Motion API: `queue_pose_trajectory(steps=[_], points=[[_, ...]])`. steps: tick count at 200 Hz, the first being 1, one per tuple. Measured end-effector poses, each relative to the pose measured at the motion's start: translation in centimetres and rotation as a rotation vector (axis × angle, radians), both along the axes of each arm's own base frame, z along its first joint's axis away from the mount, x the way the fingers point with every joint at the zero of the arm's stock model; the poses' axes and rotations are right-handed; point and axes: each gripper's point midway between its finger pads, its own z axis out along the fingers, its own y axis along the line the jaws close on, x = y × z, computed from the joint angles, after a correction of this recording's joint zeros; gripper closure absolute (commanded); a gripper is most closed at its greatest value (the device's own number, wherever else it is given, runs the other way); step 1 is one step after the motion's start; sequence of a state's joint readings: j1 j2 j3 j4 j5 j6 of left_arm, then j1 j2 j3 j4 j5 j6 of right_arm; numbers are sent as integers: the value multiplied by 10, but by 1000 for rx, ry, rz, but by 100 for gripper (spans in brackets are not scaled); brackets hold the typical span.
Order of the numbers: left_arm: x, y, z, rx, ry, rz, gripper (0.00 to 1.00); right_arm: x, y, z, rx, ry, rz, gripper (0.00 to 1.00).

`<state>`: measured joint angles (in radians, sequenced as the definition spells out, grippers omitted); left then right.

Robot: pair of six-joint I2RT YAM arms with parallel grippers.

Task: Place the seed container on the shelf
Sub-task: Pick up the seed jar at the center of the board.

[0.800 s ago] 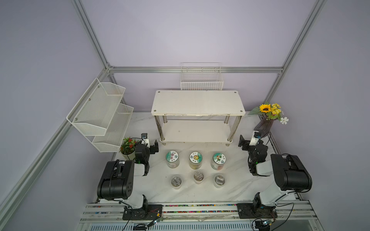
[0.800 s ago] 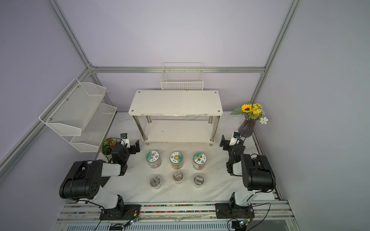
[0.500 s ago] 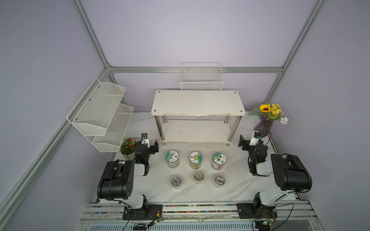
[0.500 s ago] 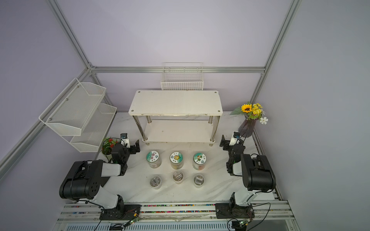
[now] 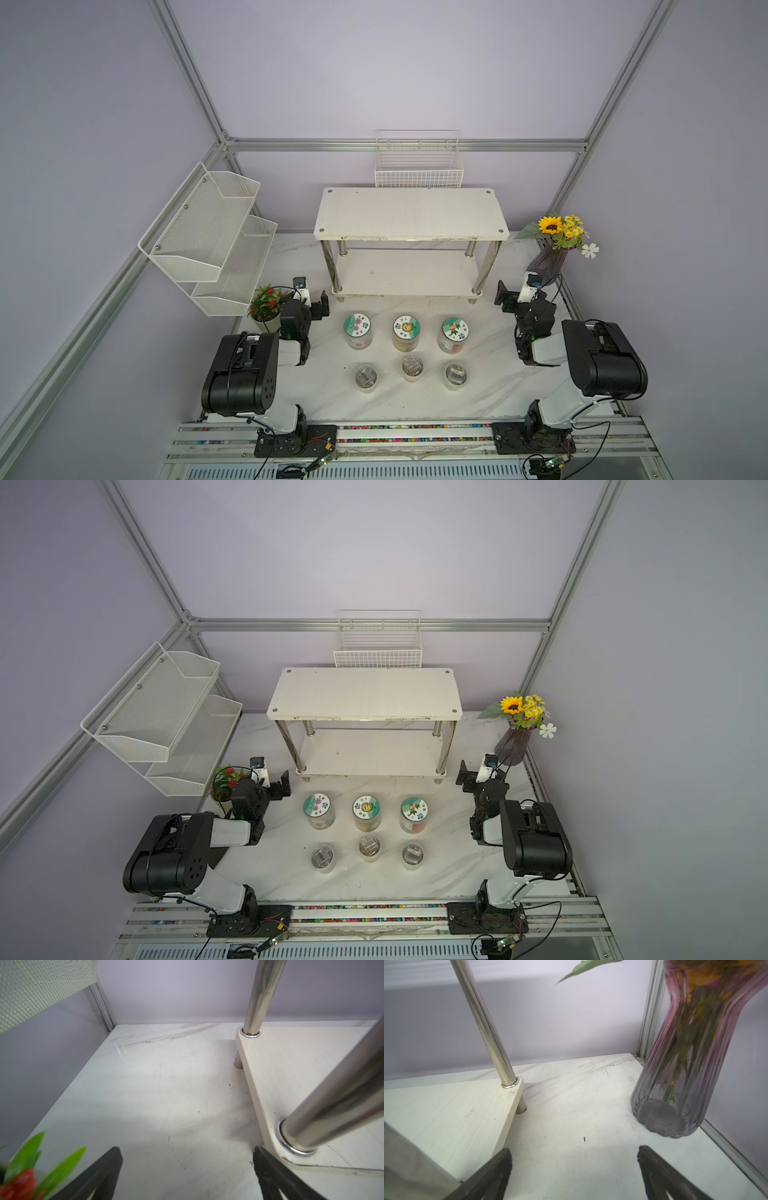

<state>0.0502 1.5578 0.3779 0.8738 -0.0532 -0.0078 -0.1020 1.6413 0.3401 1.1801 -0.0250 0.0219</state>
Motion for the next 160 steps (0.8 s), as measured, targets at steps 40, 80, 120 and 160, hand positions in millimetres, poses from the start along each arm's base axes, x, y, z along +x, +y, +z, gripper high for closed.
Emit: queue_pose_trajectory(steps=[40, 80, 120, 160], points=[[0, 0, 0, 0, 0, 0, 0, 0, 0, 0, 0, 0, 0, 3], [-9, 6, 13, 2, 11, 42, 0, -6, -5, 16, 13, 9, -37, 3], [-18, 13, 96, -41, -143, 159, 2, -6, -7, 125, 85, -120, -100, 3], [-16, -14, 131, -161, -65, 187, 6, -16, 24, 160, 172, -17, -94, 3]])
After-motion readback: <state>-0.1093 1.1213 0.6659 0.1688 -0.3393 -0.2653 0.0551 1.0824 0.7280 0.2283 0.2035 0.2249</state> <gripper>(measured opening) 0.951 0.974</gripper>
